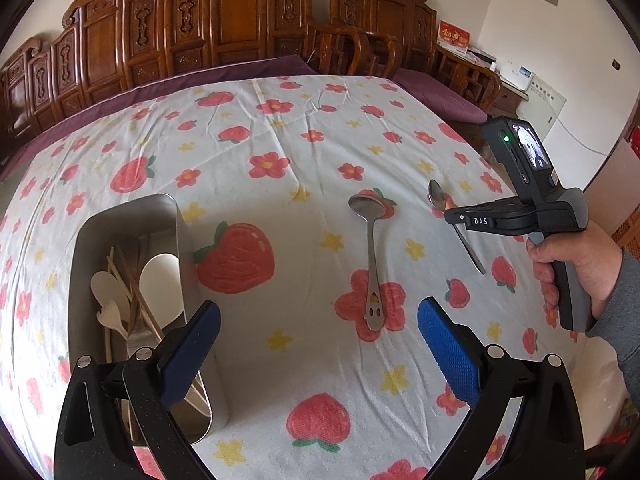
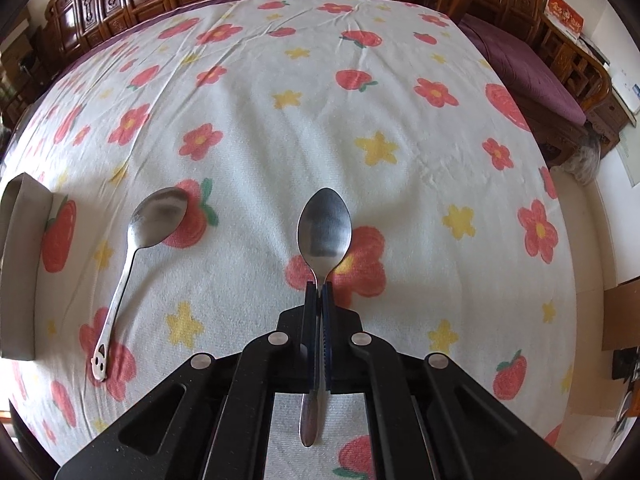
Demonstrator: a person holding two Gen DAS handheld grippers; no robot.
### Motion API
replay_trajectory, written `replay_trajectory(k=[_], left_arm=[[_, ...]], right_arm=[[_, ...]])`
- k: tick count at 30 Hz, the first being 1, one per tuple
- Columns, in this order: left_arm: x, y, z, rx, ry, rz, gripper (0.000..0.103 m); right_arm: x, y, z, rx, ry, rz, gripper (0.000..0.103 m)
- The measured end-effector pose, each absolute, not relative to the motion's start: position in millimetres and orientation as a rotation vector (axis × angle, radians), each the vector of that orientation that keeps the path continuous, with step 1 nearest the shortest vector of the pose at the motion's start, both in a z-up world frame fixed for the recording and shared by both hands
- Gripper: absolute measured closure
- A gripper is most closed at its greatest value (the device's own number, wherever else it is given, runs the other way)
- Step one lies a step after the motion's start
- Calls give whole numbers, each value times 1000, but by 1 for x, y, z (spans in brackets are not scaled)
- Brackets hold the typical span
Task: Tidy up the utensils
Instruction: 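Lift the metal spoon off the table with the right gripper, then grasp the other metal spoon with the left gripper while the right gripper holds its spoon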
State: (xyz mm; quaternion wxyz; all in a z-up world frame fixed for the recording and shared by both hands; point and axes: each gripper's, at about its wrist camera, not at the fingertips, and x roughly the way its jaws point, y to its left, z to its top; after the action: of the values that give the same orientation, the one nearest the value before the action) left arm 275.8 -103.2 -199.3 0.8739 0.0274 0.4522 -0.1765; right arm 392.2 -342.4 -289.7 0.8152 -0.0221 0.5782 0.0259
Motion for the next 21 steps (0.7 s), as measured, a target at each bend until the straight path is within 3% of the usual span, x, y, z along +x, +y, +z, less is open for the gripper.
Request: replay_trajectory(k=[13,21], left_arm=[[310,-141,-219,80,991,-393,8],[340,-175,-241,125,1038,-411,44]], right_arm=[[356,-342,-269,-39,1167,141,101],[336,-343,-261,-29,1121,179,101]])
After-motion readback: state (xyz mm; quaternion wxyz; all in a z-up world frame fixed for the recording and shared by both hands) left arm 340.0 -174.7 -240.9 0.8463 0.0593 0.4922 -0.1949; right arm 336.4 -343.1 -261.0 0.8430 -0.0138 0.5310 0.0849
